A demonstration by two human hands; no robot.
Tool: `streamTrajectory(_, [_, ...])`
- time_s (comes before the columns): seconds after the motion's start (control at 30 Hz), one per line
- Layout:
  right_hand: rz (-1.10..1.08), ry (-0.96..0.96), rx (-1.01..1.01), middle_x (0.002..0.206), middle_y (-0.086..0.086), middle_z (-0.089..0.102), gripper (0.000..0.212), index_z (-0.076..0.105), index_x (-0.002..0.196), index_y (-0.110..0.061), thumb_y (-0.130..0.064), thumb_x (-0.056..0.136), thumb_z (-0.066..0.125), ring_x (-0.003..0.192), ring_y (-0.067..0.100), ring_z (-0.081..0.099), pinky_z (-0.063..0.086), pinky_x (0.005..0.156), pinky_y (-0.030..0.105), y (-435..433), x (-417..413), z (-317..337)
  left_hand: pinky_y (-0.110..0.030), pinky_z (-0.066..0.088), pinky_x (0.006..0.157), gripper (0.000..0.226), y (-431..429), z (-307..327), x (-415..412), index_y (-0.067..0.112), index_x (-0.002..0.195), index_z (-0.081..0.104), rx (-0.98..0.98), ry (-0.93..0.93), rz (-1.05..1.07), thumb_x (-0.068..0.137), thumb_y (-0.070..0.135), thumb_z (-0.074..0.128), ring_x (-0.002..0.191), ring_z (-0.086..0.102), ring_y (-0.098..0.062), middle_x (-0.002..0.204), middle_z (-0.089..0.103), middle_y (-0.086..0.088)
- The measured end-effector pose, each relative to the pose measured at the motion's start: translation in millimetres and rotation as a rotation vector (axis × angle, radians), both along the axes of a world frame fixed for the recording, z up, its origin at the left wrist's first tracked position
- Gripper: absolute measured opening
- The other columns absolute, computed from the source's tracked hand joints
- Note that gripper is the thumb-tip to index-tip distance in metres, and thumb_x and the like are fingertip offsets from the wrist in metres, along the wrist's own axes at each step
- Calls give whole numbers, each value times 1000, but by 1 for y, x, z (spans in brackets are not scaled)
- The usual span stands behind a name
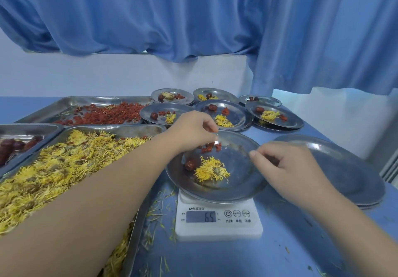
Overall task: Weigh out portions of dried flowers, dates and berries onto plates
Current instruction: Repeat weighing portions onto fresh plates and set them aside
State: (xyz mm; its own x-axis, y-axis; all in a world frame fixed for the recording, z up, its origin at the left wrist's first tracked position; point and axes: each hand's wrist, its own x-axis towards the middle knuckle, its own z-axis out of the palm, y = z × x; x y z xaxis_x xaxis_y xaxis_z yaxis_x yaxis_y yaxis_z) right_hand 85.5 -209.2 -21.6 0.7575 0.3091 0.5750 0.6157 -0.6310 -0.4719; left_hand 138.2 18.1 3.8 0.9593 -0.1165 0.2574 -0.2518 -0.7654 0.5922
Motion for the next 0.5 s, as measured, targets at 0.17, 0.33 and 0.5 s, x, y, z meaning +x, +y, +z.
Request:
streamTrajectory(0.17, [-14,-14,23,56,5,49,36,54,60,-8,-29,89,57,62,17,47,35,56,23,-5,-2,-6,-19,44,61,8,-6,3,-5,35,81,65,-38,-28,82,86,29,66,76,62,-4,85,66,13])
streamTrajectory(0.33, [-20,-32,59,54,3,47,37,52,58,-9,-30,89,57,61,17,44,32,55,24,-10,-2,-3,-14,38,61,16,-14,2,-9,30,75,65,50,7,113,83,17,69,77,57,1,81,63,16])
streamTrajectory(0.5, [-35,-24,55,53,-1,46,38,50,57,-13,-31,89,56,61,13,45,33,54,21,-15,-1,-2,-16,39,76,20,-21,6,-12,24,107,71,33,68,93,88,24,64,94,57,-3,100,62,16])
